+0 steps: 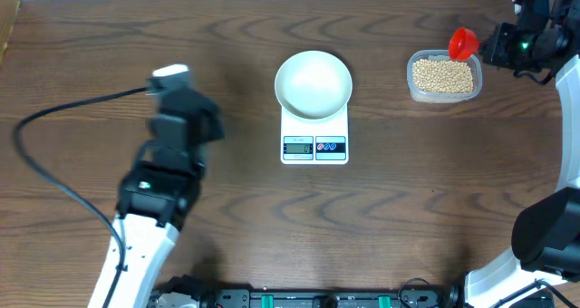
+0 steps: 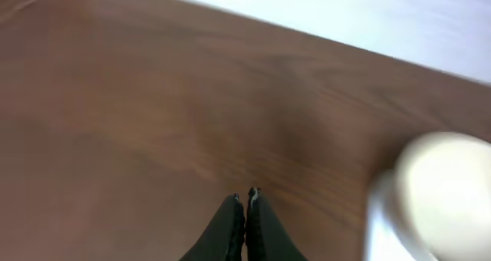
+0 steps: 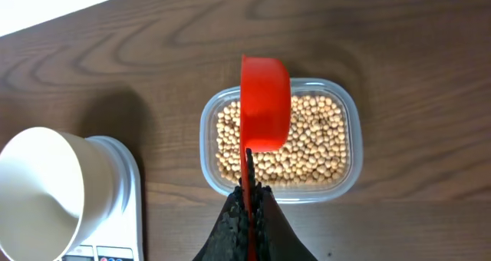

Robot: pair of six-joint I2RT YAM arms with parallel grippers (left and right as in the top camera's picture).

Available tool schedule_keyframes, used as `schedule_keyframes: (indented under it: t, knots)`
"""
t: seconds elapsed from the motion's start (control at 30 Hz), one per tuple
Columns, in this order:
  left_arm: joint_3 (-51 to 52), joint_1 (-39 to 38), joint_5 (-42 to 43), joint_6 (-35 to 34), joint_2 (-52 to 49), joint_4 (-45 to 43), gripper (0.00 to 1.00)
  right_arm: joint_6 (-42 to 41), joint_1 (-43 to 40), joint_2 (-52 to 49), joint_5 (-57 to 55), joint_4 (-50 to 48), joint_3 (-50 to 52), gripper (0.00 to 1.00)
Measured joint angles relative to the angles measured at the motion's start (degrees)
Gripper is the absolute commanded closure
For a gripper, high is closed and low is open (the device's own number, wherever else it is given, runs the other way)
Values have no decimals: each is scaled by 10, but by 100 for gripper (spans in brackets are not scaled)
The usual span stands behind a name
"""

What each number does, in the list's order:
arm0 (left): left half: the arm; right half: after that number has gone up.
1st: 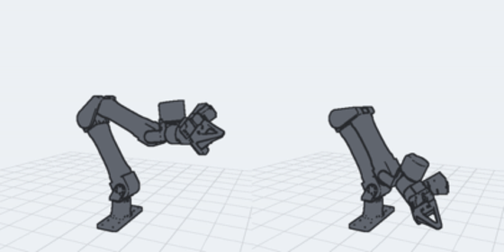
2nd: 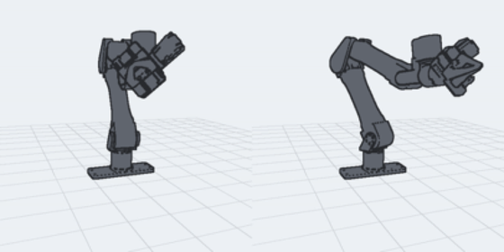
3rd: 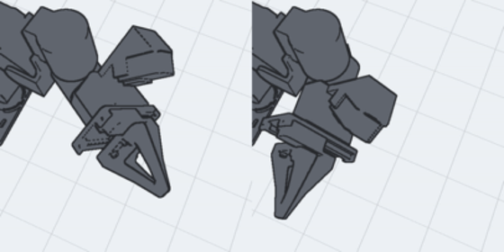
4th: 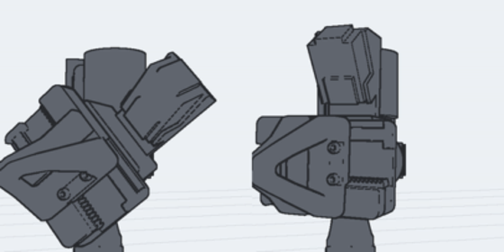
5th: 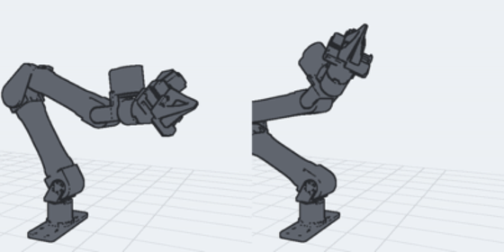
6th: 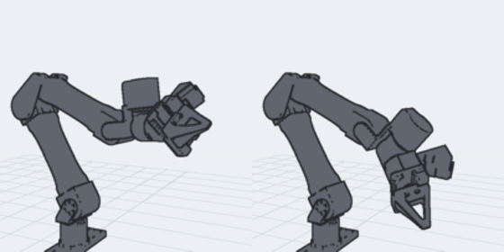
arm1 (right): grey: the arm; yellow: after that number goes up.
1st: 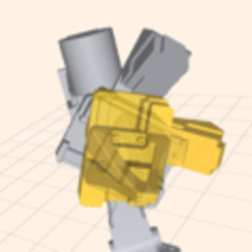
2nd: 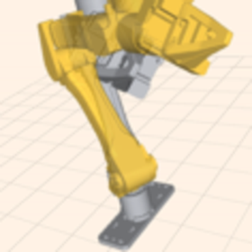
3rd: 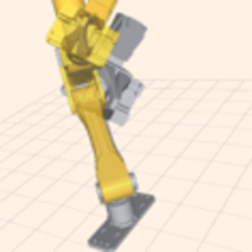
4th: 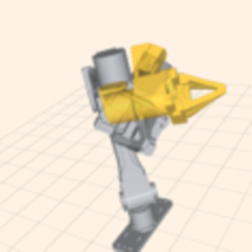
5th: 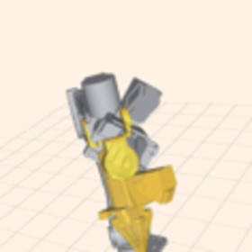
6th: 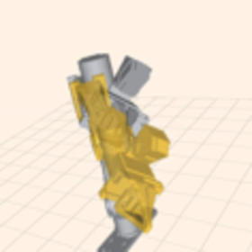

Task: Scoop item into bowl and weigh 50g on scale
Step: 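Lift the left gripper off the scale and retract it to rest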

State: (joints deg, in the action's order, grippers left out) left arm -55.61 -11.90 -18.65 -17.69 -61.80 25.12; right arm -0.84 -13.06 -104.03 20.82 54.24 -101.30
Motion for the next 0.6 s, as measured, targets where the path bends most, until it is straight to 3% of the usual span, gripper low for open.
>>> schedule_keyframes:
  t: [0.13, 0.27, 0.33, 0.4, 0.6]
  knots:
    - [0, 82, -9, -32, -9, 3, 91, 13, 0, 0, 0, -14, 0, 99]
    - [0, 145, -10, -47, -23, -18, 73, 14, 0, 0, 0, -34, 0, 99]
    - [0, 170, -11, -51, -30, -26, 52, 10, 0, 0, 0, -43, 0, 99]
    - [0, 195, -12, -52, -38, -30, 10, 0, 0, 0, 0, -54, 0, 99]
    - [0, 244, -12, -59, -54, -30, 8, -34, 0, 0, 0, -66, 0, 99]
